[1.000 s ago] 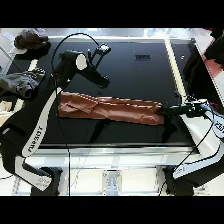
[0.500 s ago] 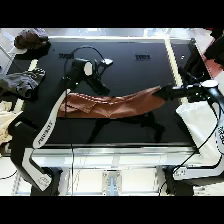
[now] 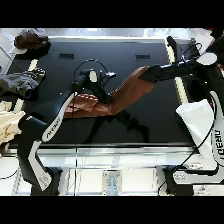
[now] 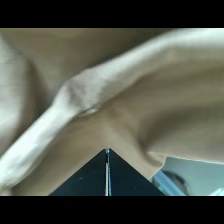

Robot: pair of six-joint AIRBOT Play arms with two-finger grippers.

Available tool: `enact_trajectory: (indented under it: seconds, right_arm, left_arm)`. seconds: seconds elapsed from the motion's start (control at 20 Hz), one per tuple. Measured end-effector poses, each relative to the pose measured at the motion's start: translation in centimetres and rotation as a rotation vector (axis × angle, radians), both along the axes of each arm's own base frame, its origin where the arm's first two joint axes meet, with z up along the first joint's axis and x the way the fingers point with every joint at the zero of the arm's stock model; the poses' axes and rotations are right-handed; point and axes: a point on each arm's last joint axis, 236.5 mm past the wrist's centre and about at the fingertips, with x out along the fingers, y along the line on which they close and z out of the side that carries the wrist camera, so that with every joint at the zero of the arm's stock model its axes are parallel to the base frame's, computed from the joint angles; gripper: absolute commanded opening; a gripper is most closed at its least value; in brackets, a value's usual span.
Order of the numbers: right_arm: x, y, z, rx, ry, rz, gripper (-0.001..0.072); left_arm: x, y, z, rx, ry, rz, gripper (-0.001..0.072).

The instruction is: Fold the shirts.

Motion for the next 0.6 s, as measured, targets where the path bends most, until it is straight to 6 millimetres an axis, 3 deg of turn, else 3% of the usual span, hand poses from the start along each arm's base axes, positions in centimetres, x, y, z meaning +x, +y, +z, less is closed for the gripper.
enact_trajectory:
  seconds: [0.15, 0.35, 0.55, 0.6]
  right_arm:
    - [0.2, 3.7, 1.0, 0.012, -0.045, 0.012, 0.0009]
    - [0.5, 10.8, -0.3, 0.035, -0.065, 0.031, 0.0008]
    - [0.1, 20.5, -4.1, 0.076, -0.069, 0.022, 0.0014]
    - [-0.2, 23.0, -5.0, 0.092, -0.071, 0.008, 0.0204]
  left_arm:
    - [2.8, 3.6, 5.2, -0.039, -0.103, 0.086, 0.0012]
    - [6.2, 13.3, 15.1, -0.086, -0.299, 0.286, 0.0012]
    - [6.4, 22.5, 22.5, -0.091, -0.456, 0.470, 0.0011]
    - [6.2, 24.2, 23.5, -0.087, -0.478, 0.503, 0.0012]
